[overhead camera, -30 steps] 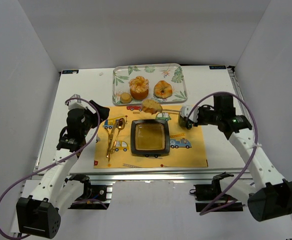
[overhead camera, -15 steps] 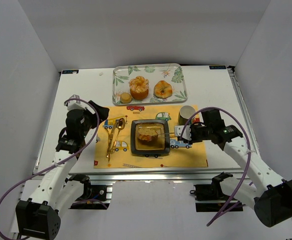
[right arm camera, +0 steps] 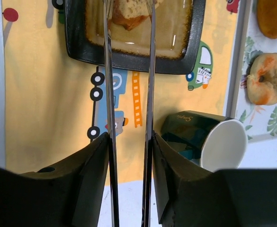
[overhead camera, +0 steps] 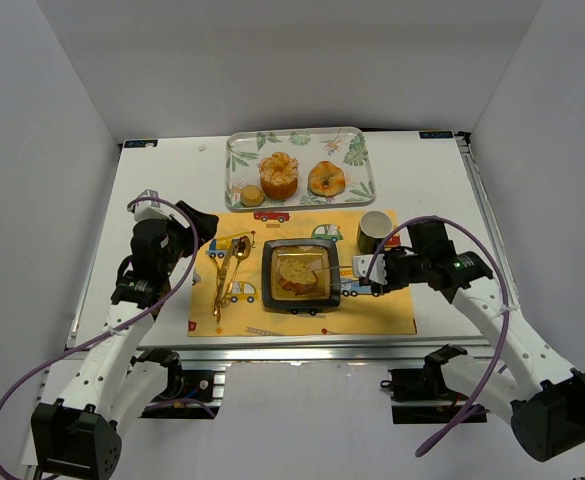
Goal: Place the bread
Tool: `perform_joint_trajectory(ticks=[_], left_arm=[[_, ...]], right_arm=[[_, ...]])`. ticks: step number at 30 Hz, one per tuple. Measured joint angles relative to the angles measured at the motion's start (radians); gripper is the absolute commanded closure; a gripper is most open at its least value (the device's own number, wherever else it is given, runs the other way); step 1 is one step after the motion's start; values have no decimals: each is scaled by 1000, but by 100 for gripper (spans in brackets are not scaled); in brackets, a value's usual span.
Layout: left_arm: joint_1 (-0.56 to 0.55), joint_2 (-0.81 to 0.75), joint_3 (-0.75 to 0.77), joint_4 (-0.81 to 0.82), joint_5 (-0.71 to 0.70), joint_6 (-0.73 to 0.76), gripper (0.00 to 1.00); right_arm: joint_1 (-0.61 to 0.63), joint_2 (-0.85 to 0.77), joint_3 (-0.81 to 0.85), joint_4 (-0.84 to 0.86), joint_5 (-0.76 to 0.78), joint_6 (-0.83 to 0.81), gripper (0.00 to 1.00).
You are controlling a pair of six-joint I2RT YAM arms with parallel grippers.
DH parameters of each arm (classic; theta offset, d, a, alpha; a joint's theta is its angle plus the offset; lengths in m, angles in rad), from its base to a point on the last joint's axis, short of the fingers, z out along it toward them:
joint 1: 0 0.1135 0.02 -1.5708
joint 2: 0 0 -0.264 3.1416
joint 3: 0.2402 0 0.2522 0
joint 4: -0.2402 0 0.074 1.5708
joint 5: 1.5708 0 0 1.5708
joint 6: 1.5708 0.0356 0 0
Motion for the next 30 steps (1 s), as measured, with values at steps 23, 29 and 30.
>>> perform_joint_trajectory(ticks=[23,29,30], left_arm=[[0,18,0,19,0,-3,8],[0,18,0,38,0,-4,8],[0,18,0,39,0,-4,8]], right_arm=[[-188,651,769,138,-8,649,67],[-311,943,962,109,11,794,66],[-326,969,962,95,15,805,65]])
